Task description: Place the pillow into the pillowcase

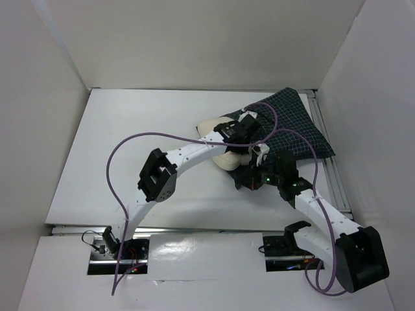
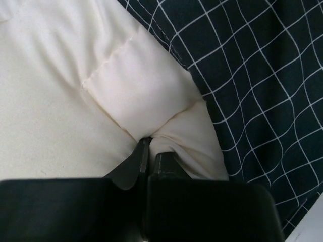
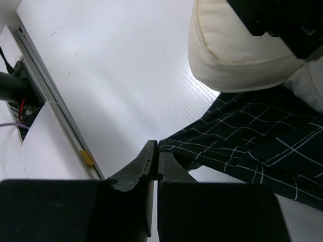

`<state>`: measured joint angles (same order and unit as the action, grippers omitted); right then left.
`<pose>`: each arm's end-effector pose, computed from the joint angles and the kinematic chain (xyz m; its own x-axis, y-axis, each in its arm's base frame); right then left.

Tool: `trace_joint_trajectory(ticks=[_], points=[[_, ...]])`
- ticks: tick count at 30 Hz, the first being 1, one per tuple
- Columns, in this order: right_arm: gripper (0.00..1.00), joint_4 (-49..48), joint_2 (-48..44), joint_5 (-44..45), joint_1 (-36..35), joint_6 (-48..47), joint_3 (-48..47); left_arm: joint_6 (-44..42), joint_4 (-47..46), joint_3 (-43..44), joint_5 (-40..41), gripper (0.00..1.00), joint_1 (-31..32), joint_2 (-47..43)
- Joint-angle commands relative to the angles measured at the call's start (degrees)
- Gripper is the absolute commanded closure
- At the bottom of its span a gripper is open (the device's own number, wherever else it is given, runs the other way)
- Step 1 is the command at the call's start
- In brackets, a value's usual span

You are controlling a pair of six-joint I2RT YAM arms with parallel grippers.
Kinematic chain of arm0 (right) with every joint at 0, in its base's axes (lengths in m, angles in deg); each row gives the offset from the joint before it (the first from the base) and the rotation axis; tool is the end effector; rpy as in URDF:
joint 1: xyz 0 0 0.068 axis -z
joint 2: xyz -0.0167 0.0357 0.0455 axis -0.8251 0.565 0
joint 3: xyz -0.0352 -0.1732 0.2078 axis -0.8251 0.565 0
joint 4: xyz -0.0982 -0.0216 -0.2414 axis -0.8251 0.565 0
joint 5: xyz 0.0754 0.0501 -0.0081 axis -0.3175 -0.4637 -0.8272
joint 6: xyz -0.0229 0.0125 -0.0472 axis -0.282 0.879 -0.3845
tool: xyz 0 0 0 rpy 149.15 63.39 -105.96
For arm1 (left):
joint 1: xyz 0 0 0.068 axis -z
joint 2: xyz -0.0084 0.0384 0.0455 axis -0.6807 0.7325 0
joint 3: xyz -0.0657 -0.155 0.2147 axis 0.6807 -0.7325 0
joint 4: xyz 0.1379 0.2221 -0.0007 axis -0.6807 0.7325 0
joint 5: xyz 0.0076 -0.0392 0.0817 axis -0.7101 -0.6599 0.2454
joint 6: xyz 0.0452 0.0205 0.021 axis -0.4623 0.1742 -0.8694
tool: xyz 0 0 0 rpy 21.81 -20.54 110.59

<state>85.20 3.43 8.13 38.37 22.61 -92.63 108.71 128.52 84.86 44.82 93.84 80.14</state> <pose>0.1827 0.0800 0.2028 -0.6103 -0.0381 -0.7912 -0.6455 0.6029 0.4689 0.3419 -0.4035 0.2416 -0.7234 0.0570 -0.6880 0.2409 0.9548 -0.1743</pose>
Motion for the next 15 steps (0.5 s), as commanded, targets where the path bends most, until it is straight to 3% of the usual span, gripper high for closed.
trace_joint_trajectory(ticks=[1,4,5,7,8,10,14,15], points=[[1.00,-1.3,-0.7,-14.2,-3.8,1.8,-0.7,3.5,-10.7,-0.3,2.6,1.00,-1.2,1.2],[0.99,-0.7,-0.7,-13.2,-5.1,1.1,-1.2,3.5,-10.1,-0.9,0.5,1.00,-1.2,0.2],[0.64,0.2,-0.7,-11.9,-5.1,1.1,-1.2,3.0,-8.3,-1.9,0.5,0.93,-1.2,-0.8],[0.34,2.3,-0.7,-7.9,-5.6,1.1,-2.6,2.4,-7.5,-5.2,0.5,0.58,-1.2,-6.2],[0.27,3.3,-0.7,-6.4,-5.6,1.1,-3.3,1.9,-7.5,-10.6,1.6,0.29,-1.2,-8.9],[0.16,5.7,-0.7,-4.6,-5.6,0.6,-5.6,1.9,-8.1,-16.7,4.3,0.19,-1.2,-14.8],[0.12,11.4,-0.2,4.6,-6.2,-0.5,-12.1,2.4,-12.5,-33.3,4.8,0.05,-4.3,-33.9],[0.11,12.7,0.5,6.1,-6.2,-0.5,-13.1,2.4,-12.5,-35.1,4.8,0.03,-5.1,-33.9]])
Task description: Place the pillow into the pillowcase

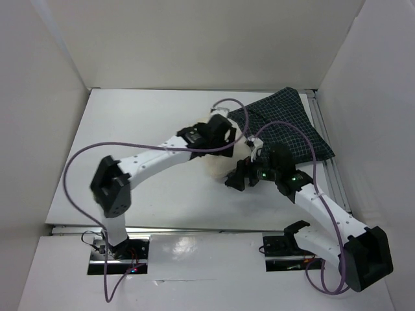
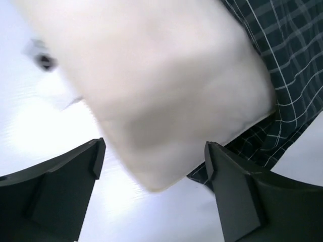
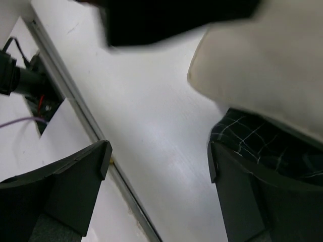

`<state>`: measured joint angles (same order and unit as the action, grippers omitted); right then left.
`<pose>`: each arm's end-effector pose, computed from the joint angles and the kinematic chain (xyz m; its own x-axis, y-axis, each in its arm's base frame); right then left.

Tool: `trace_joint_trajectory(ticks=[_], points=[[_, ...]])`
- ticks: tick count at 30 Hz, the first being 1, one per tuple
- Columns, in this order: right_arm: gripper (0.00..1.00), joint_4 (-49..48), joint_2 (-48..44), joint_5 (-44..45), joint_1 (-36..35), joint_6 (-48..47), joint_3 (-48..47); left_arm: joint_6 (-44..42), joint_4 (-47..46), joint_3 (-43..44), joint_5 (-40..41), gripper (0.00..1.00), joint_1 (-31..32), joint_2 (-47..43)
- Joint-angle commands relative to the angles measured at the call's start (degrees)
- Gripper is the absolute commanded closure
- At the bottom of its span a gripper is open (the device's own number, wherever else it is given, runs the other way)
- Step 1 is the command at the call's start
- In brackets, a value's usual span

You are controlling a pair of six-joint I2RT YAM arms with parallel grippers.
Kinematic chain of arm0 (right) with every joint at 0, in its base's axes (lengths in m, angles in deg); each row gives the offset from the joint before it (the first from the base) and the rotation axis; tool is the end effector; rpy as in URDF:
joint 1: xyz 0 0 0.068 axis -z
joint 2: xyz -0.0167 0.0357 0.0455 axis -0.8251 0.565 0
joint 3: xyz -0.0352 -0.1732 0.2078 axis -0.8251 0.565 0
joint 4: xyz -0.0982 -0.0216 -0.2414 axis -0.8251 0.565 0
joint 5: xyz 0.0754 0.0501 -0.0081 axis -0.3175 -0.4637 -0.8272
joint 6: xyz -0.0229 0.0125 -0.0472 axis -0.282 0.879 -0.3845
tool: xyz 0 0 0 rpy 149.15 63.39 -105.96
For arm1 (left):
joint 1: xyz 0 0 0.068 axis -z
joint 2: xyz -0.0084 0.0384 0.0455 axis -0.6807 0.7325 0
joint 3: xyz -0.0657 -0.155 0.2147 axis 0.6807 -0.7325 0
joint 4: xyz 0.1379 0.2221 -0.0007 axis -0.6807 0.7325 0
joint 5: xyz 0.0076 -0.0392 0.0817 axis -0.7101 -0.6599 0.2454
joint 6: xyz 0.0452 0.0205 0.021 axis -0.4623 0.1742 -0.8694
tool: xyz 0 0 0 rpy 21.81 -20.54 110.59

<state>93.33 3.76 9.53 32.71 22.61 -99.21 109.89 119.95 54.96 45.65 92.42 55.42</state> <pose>0.1806 0.0997 0.2271 -0.6255 -0.1044 -0.7732 -0.6784 0.5622 0.4729 0.2935 -0.3258 0.2836 -0.6965 -0.0147 -0.7175 0.2020 0.9553 -0.2156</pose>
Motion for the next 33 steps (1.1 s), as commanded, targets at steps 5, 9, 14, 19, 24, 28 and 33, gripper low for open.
trace_joint_trajectory(ticks=[5,9,14,19,24,28,33], points=[[0.04,10.3,3.3,16.9,-1.1,0.0,-12.0,2.5,-1.9,-12.5,6.4,0.00,-8.7,-19.8],[0.03,15.4,7.2,28.3,-1.1,0.0,-18.1,3.6,-1.4,-14.2,3.1,0.02,-12.7,-19.0],[0.05,15.5,17.7,38.3,-2.2,-1.1,-28.1,2.4,-6.0,-12.3,-5.3,0.13,-15.1,-13.5],[0.08,13.2,33.0,54.0,-4.9,-6.1,-38.6,2.4,-9.5,-7.0,-14.4,0.16,-15.7,-4.1],[0.14,10.9,42.6,62.7,-4.9,-9.0,-44.7,2.4,-13.2,-5.1,-18.8,0.16,-15.7,1.0],[0.17,10.9,47.0,66.3,-4.9,-9.9,-47.3,2.4,-13.7,-3.1,-20.6,0.19,-15.7,5.0],[0.53,10.9,49.0,70.6,-4.9,-9.2,-48.1,2.9,-13.7,-1.9,-22.6,0.43,-15.7,8.9]])
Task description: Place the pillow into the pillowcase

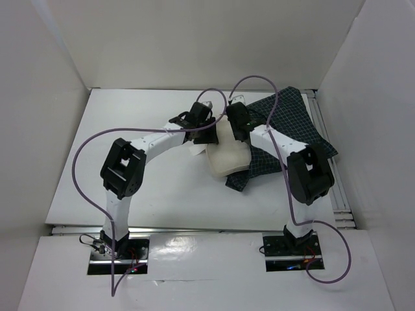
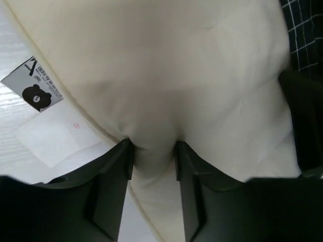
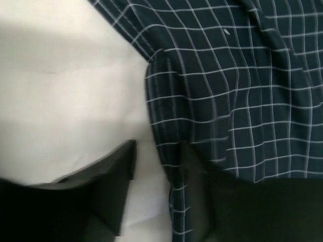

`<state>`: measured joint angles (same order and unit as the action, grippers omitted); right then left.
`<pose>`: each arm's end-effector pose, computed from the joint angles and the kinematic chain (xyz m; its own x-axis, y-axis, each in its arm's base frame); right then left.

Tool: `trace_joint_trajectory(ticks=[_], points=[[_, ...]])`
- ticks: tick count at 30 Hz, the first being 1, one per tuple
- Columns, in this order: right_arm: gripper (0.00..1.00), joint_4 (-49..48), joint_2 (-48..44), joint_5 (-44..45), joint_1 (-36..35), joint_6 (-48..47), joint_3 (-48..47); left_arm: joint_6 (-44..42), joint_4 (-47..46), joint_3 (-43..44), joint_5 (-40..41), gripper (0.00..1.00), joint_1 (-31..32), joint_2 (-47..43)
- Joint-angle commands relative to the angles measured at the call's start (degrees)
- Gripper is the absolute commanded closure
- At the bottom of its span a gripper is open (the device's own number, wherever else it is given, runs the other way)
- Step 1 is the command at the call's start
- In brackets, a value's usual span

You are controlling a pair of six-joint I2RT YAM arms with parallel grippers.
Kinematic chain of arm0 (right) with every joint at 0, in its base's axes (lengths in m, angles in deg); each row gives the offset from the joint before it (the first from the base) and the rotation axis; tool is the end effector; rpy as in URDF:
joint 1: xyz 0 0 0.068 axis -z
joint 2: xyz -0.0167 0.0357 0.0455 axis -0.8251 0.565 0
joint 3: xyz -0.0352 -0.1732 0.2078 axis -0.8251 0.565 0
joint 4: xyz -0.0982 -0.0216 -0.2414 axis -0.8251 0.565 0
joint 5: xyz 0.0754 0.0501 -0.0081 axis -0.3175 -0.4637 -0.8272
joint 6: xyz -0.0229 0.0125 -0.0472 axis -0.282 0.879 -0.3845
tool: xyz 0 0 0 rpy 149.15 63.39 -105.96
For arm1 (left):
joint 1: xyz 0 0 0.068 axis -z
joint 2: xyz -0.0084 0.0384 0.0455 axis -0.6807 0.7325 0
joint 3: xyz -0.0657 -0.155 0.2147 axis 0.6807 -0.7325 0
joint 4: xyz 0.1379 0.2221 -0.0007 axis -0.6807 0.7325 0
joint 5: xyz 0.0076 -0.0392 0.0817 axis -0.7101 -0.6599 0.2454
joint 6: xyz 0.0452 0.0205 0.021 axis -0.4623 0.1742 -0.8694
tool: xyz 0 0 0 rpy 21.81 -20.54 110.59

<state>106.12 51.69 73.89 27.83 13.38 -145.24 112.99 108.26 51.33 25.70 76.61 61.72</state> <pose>0.3615 0.1721 0.2348 -0.6479 -0.3160 -0.6931 -0.1230 0.9413 -0.3143 0.3863 -0.2582 0.2298 -0.7910 -0.2119 -0.5739 0.0940 0.8849 -0.4562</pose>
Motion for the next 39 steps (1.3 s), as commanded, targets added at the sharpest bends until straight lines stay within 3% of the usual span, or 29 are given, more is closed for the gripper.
trace_joint_trajectory(ticks=[1,2,3,4,5,6,9,17,21,27,29,34,39], points=[[0.64,-1.9,1.1,6.2,0.0,0.1,-2.1,-0.2,-2.0,1.7,-2.7,0.49,0.1,3.3],[0.71,-1.9,1.1,6.2,0.0,0.1,-2.1,-0.2,-2.0,1.7,-2.7,0.57,0.1,3.3],[0.79,-1.9,1.1,6.2,0.0,0.1,-2.7,-0.2,-2.5,2.2,-3.2,0.72,0.1,3.8],[0.91,-1.9,1.1,5.0,0.0,0.1,-2.7,-0.2,-3.1,2.2,-3.2,0.79,0.1,3.8],[0.97,-1.9,1.1,4.0,-0.5,0.7,-2.7,-0.2,-3.1,2.2,-3.2,0.86,0.1,3.8],[1.00,-1.9,0.2,2.8,-0.5,0.7,-3.3,-0.8,-3.1,2.2,-3.7,1.00,0.1,4.4],[1.00,-2.4,-2.8,-5.9,-2.2,-0.4,-3.3,-1.4,-3.7,3.5,-3.7,1.00,1.2,5.0],[1.00,-5.5,-9.8,-47.7,-4.0,-1.3,-3.3,-1.4,-4.2,6.3,-3.1,1.00,3.5,6.6],[1.00,-6.0,-10.5,-55.9,-4.0,2.1,-2.6,-1.4,-5.4,5.5,-2.6,1.00,3.6,3.8],[1.00,-8.3,-11.1,-64.4,-4.0,4.2,0.7,-0.8,-6.4,1.1,0.5,1.00,3.6,-3.5],[1.00,-7.3,-11.1,-66.1,-3.4,4.2,-2.7,-1.4,-7.6,-3.2,2.7,1.00,3.6,-9.6],[1.00,-5.1,-7.6,-60.8,-2.1,4.7,-7.5,-3.1,-11.6,-13.5,7.2,1.00,3.6,-23.4],[0.96,-2.3,-4.1,-58.7,-1.1,5.9,-8.6,-3.6,-11.1,-17.9,10.0,1.00,3.6,-28.7]])
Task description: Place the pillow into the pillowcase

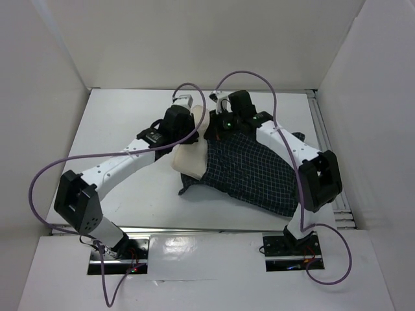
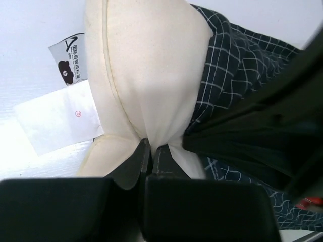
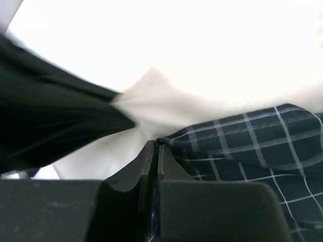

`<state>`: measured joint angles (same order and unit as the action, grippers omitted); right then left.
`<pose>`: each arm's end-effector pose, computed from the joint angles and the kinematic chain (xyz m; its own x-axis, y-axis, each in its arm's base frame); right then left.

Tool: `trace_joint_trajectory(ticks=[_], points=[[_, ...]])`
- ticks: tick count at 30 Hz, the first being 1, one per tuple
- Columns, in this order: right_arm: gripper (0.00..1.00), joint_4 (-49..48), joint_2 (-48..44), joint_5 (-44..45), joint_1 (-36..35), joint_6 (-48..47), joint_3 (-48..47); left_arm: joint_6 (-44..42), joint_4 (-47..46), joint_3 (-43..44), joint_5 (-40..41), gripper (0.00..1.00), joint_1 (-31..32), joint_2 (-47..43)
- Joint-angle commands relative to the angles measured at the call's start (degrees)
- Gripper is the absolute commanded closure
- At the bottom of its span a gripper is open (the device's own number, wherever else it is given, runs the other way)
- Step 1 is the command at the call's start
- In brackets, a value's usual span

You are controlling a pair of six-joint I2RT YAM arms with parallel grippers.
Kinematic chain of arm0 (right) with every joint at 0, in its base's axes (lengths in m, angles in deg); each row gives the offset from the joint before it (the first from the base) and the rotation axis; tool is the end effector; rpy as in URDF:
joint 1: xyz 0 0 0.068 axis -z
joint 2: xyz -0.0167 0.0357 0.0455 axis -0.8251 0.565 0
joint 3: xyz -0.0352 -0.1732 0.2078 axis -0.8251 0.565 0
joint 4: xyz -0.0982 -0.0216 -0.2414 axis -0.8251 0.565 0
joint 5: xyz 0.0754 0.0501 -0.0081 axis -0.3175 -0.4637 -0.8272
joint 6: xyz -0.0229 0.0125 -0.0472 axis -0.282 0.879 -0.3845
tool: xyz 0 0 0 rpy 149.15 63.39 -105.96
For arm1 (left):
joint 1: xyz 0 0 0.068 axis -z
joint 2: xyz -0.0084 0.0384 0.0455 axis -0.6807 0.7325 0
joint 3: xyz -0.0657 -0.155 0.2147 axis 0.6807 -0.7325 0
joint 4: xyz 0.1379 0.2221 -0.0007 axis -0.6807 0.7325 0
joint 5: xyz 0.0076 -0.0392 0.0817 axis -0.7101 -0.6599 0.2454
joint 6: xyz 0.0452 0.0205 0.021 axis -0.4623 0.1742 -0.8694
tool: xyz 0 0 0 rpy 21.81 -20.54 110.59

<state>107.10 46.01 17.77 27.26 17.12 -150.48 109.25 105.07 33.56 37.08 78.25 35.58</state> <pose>0.3373 0.2016 0.3013 -0.5936 -0.2307 -0.7710 -0.7065 0.6081 0.3620 0.3016 -0.2058 0.3114 -0.5962 -0.2545 -0.7614 0.1232 0.9082 -0.4000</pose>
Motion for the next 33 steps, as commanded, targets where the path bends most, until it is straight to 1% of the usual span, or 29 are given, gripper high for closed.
trace_joint_trajectory(ticks=[1,2,3,4,5,6,7,10,11,13,14,15,16,17,18,21,22,23,24,25,26,27,28,29,30,31,32,33], points=[[0.95,-2.7,1.6,-1.3,-0.5,2.1,-2.5,0.1,-6.8,-0.9,-0.6,1.00,1.9,-2.5],[0.89,-2.7,1.6,-1.3,-0.5,2.1,-0.5,0.6,-6.2,-2.1,-0.6,1.00,1.9,-2.5],[0.60,-2.7,1.0,-0.6,-0.5,2.1,0.4,0.7,-5.4,-2.9,-0.6,1.00,1.9,-2.5],[0.37,-2.2,-0.4,0.1,-0.5,2.1,1.3,0.7,-5.4,-3.8,-1.6,1.00,1.9,-2.5],[0.21,-1.3,-1.1,0.8,-0.5,1.6,2.2,1.2,-5.4,-5.8,-1.6,1.00,1.9,-2.5],[0.12,-1.3,-2.0,1.7,-0.5,1.6,4.0,1.7,-5.4,-6.8,-2.4,1.00,1.9,-2.5],[0.00,-1.3,-3.1,3.0,-0.5,2.5,4.9,1.7,-5.4,-7.8,-2.4,1.00,1.9,-2.5],[0.00,0.4,-8.4,7.5,-0.5,4.3,7.7,3.6,-5.4,-10.0,-1.9,1.00,1.9,-2.5],[0.00,2.0,-11.7,11.1,-0.5,5.1,8.4,3.6,-5.4,-10.6,-1.9,1.00,1.9,-2.5],[0.00,4.6,-15.1,17.3,-0.5,10.3,11.3,4.2,-5.4,-11.3,-1.3,1.00,1.9,-2.5],[0.00,8.3,-17.9,26.1,-0.5,13.1,12.3,4.8,-5.4,-12.0,-1.3,1.00,1.9,-1.8],[0.00,11.2,-18.9,30.3,-0.5,18.9,13.7,4.8,-5.4,-12.0,-1.3,1.00,1.9,-1.1],[0.00,14.7,-19.5,34.6,-0.5,22.0,13.7,5.5,-5.4,-12.0,-1.3,1.00,1.9,-1.1],[0.00,22.3,-20.1,42.5,-0.5,25.5,14.3,5.5,-5.4,-12.0,-1.3,1.00,1.9,-0.1],[0.00,26.3,-20.8,45.6,-0.5,32.2,14.3,5.5,-5.4,-12.0,-1.3,1.00,1.9,-0.1],[0.00,37.8,-20.8,49.7,1.0,40.0,16.7,6.0,-4.3,-12.0,-0.7,1.00,1.9,1.8],[0.00,38.8,-20.8,48.8,1.7,43.0,19.3,6.0,-4.3,-11.5,-0.7,1.00,1.9,2.5],[0.00,38.9,-20.8,47.5,1.7,43.0,21.2,6.0,-4.3,-11.5,-0.7,1.00,1.9,2.5],[0.00,35.2,-21.3,43.3,2.5,43.0,23.3,6.0,-4.3,-11.5,-0.7,1.00,1.9,2.5],[0.00,32.6,-21.3,40.5,3.6,42.2,27.4,6.0,-4.8,-11.5,-0.7,1.00,1.9,3.0],[0.00,29.4,-21.3,37.8,4.2,41.7,29.4,6.0,-4.8,-11.5,-0.7,1.00,1.9,3.0],[0.00,22.4,-21.3,32.8,4.8,41.1,31.3,6.0,-4.8,-11.5,-0.7,1.00,1.9,3.0],[0.00,18.9,-20.4,30.5,5.9,39.1,34.1,6.0,-5.3,-11.5,-1.2,1.00,1.9,3.0],[0.00,15.5,-19.5,29.2,5.9,38.3,34.7,6.0,-5.3,-11.5,-1.2,1.00,1.9,3.0],[0.00,9.8,-16.4,28.5,5.9,37.0,34.7,6.0,-5.9,-11.5,-1.3,1.00,1.9,3.0],[0.00,7.4,-14.5,28.4,5.9,34.1,34.7,6.0,-6.0,-11.5,-1.3,1.00,1.9,3.0],[0.00,5.4,-12.4,28.4,6.4,32.9,32.0,6.0,-6.0,-11.5,-1.3,1.00,1.9,3.0],[0.00,1.3,-10.2,29.1,6.5,31.3,30.4,5.4,-6.6,-11.5,-2.1,1.00,1.9,3.0]])
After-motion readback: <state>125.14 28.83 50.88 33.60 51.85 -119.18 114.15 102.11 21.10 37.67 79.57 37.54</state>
